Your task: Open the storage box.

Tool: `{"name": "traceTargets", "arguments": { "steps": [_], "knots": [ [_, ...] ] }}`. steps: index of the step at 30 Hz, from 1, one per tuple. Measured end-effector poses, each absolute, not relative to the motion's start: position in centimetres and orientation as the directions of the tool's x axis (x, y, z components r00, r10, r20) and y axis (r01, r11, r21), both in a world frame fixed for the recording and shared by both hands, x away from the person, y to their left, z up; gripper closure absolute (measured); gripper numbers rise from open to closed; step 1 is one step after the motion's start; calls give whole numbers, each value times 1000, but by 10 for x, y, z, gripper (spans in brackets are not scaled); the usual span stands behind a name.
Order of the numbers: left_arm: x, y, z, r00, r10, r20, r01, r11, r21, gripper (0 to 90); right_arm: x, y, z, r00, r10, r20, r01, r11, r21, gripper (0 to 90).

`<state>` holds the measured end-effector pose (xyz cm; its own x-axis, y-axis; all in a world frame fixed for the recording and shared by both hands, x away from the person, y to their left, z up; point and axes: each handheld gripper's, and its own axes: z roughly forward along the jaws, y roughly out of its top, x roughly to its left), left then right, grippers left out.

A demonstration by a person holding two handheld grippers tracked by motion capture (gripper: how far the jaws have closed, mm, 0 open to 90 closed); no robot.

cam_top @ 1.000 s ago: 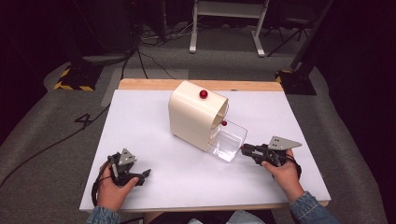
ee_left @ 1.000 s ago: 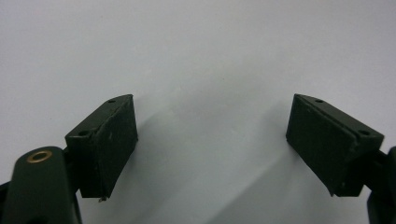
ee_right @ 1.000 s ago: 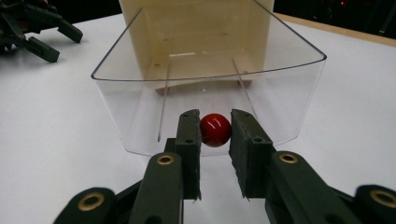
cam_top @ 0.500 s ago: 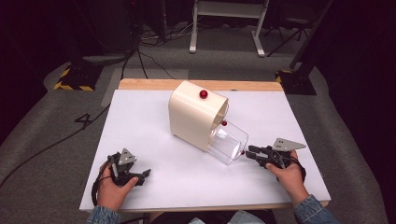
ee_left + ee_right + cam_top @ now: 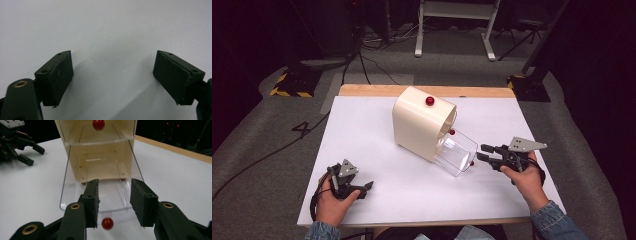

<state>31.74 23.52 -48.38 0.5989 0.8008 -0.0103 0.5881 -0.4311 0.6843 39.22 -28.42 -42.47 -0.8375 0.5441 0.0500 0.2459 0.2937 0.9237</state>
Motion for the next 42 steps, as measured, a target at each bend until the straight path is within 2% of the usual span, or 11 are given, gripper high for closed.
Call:
{"name": "traceTargets", "arguments": {
  "steps": [9,15,26,29,31,34,42],
  "knots": [
    [318,235,-484,599,800,-11,590,-432,682,165,409,-250,-386,-869,495,10,180,296,938,575],
    [318,236,-484,602,799,-13,591,-434,680,165,421,-228,-374,-881,473,-3,166,313,935,581],
    [317,235,-484,600,800,-7,586,-434,684,166,436,-210,-381,-890,455,19,176,305,936,621],
    [317,235,-484,599,801,-5,585,-433,685,166,440,-205,-388,-890,455,14,174,312,934,683],
    [317,235,-484,599,801,-3,585,-434,685,166,441,-205,-390,-888,460,10,174,315,933,689],
    [317,235,-484,598,801,-2,584,-434,686,166,443,-208,-395,-894,445,56,196,274,942,740],
    [317,235,-484,599,801,-6,586,-434,684,166,441,-208,-397,-893,449,31,172,276,946,744]
  ]
}}
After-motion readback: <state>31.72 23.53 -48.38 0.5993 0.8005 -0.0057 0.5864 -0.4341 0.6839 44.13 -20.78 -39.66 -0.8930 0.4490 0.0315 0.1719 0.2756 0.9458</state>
